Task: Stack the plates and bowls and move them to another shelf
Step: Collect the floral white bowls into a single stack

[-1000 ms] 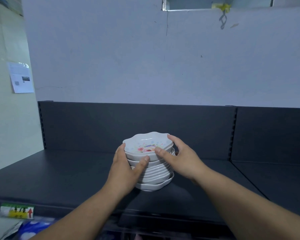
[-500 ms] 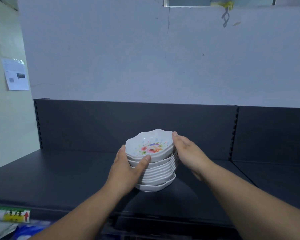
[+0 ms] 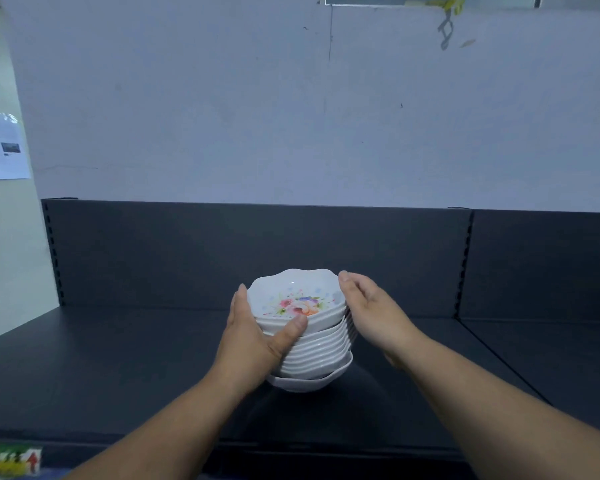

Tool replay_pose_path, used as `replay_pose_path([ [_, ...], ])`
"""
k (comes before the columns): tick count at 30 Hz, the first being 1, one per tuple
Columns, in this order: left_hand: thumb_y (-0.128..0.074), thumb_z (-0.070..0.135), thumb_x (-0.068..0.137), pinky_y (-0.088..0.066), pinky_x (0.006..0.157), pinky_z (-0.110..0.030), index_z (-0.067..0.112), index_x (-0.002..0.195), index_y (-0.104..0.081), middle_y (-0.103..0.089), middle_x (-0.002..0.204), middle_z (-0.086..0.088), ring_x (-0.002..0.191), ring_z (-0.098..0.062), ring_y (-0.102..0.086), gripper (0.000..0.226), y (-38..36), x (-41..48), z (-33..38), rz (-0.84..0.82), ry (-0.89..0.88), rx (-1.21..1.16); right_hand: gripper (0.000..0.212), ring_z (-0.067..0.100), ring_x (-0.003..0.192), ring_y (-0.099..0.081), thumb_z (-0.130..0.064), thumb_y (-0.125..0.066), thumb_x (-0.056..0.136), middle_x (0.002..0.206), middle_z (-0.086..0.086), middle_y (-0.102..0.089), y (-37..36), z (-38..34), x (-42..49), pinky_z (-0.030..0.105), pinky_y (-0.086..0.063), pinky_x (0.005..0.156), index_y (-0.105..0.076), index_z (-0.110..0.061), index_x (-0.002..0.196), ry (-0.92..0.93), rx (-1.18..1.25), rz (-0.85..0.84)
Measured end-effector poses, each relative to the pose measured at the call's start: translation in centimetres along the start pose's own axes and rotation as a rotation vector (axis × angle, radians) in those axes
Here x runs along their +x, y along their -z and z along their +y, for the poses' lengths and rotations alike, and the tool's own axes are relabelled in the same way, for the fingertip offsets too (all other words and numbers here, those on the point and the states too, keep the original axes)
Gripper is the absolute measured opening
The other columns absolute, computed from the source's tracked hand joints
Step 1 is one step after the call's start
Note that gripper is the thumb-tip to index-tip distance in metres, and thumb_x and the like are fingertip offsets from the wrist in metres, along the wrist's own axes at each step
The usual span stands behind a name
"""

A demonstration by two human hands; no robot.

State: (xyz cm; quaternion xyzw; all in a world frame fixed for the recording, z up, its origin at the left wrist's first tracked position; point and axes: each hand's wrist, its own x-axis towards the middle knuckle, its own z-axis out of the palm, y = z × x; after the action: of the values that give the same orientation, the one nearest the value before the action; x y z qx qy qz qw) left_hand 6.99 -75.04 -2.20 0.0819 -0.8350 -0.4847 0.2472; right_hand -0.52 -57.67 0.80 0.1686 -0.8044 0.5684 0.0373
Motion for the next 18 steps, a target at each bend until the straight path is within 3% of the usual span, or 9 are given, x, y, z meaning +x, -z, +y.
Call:
replay_pose_path([
  [4, -0.076, 0.05, 0.069, -0.028, 0.11, -0.029, 0.022, 0.152, 0.0, -0.026, 0.156, 0.003, 0.139, -0.015, -0.032, 0.116, 0.8, 0.8, 0.0, -0.017, -0.033, -0.002, 0.043, 0.005, 0.1, -0.062, -0.061, -0.045, 0.092, 0.103, -0.017, -0.067, -0.4, 0.4, -0.4, 0.032, -0.049, 0.093, -0.061, -0.027, 0.115, -0.009, -0.055, 0.088],
  [10, -0.063, 0.074, 0.039, -0.03, 0.108, -0.027, 0.021, 0.152, -0.004, -0.031, 0.153, 0.004, 0.137, -0.014, -0.035, 0.139, 1.8, 1.2, -0.6, -0.13, -0.022, 0.032, 0.038, 0.009, 0.104, -0.06, -0.056, -0.054, 0.091, 0.112, -0.013, -0.064, -0.8, 0.8, -0.9, 0.033, -0.048, 0.093, -0.059, -0.026, 0.113, -0.038, -0.104, 0.155],
  [15, -0.071, 0.062, 0.052, -0.032, 0.101, -0.021, 0.02, 0.15, -0.015, -0.037, 0.144, 0.011, 0.127, -0.01, -0.042, 0.12, 1.9, 1.5, -1.1, -0.185, -0.023, -0.02, 0.027, 0.006, 0.099, -0.058, -0.048, -0.053, 0.095, 0.108, -0.015, -0.062, -0.7, 0.2, -0.9, 0.028, -0.045, 0.084, -0.058, -0.026, 0.11, -0.089, -0.036, 0.133],
  [18, -0.078, 0.047, 0.067, -0.033, 0.095, -0.022, 0.024, 0.152, -0.009, -0.044, 0.135, 0.011, 0.117, -0.008, -0.045, 0.111, 1.8, 1.3, -1.3, -0.221, 0.038, -0.163, 0.028, 0.009, 0.096, -0.062, -0.048, -0.053, 0.094, 0.109, -0.012, -0.067, -0.9, 0.4, -0.8, 0.029, -0.048, 0.08, -0.057, -0.031, 0.117, -0.156, 0.057, 0.072],
])
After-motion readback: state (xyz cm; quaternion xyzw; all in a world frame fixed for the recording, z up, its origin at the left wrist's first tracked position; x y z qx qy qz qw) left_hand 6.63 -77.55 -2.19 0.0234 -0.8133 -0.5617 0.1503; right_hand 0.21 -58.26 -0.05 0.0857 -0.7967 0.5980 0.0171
